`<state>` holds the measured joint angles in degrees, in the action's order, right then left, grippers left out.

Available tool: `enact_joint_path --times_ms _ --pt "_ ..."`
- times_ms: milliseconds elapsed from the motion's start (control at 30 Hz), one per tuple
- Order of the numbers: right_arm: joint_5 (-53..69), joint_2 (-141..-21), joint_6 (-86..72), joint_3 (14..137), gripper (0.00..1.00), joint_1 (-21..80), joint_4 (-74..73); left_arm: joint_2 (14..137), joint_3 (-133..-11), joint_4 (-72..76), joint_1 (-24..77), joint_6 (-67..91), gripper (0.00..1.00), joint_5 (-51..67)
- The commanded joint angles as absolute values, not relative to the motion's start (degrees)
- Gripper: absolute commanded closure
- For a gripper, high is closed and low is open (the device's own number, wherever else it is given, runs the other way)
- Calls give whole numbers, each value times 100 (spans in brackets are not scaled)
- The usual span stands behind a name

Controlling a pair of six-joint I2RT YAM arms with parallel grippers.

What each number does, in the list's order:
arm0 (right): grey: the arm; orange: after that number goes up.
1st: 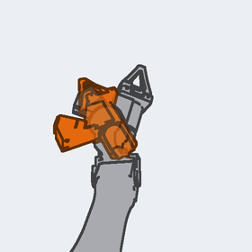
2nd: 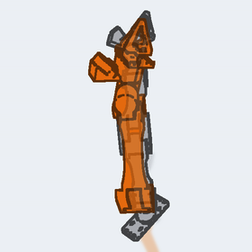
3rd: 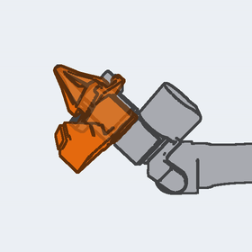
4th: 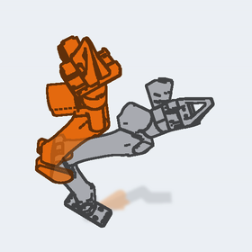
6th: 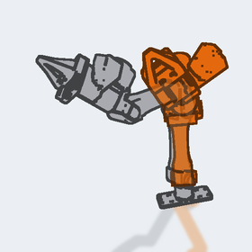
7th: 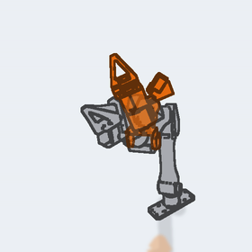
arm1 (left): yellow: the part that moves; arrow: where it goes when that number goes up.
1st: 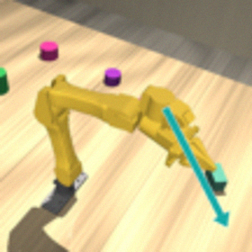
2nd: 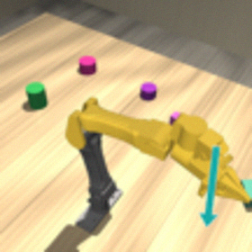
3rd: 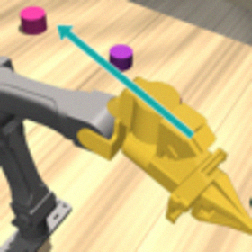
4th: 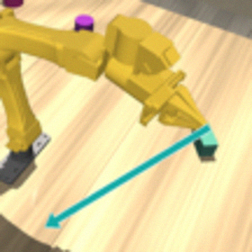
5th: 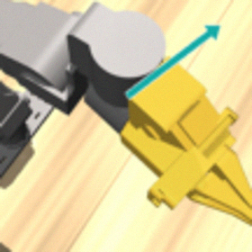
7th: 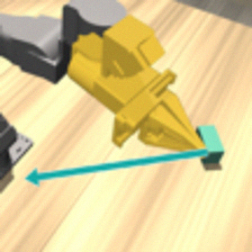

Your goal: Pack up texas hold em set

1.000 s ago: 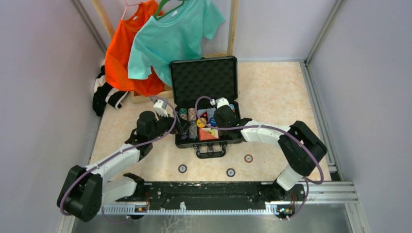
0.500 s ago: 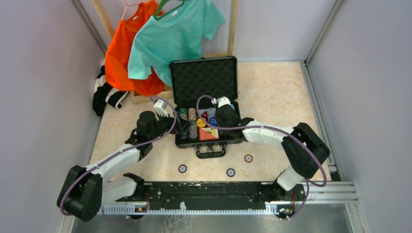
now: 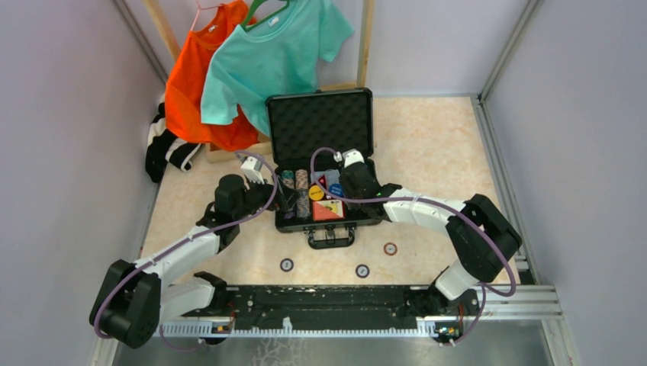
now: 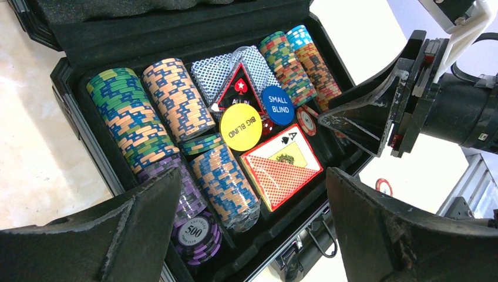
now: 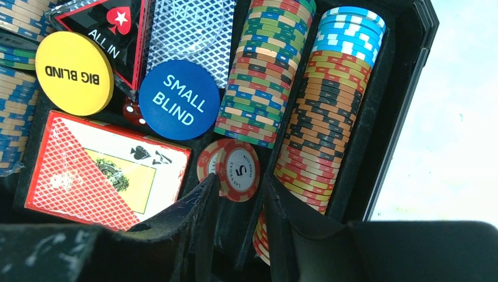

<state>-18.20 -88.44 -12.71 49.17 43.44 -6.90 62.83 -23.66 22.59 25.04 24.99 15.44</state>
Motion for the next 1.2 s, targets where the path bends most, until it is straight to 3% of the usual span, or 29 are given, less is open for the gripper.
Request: enact_joint_path --times_ms 0,400,867,1167 --pt "-1850 -8783 -1068 5018 65 4377 -725 6258 -2420 2250 2536 2471 3 1578" --pt "-1479 -8846 -1007 5046 54 4510 -551 6252 -2427 2215 2535 2477 3 1576" --pt "-1590 -9273 -967 5148 54 4579 -580 6286 -2439 2206 2532 2470 3 1574" --pt "-2405 -9252 -1180 5260 59 4575 -945 6263 -2444 2180 2532 2463 3 1553"
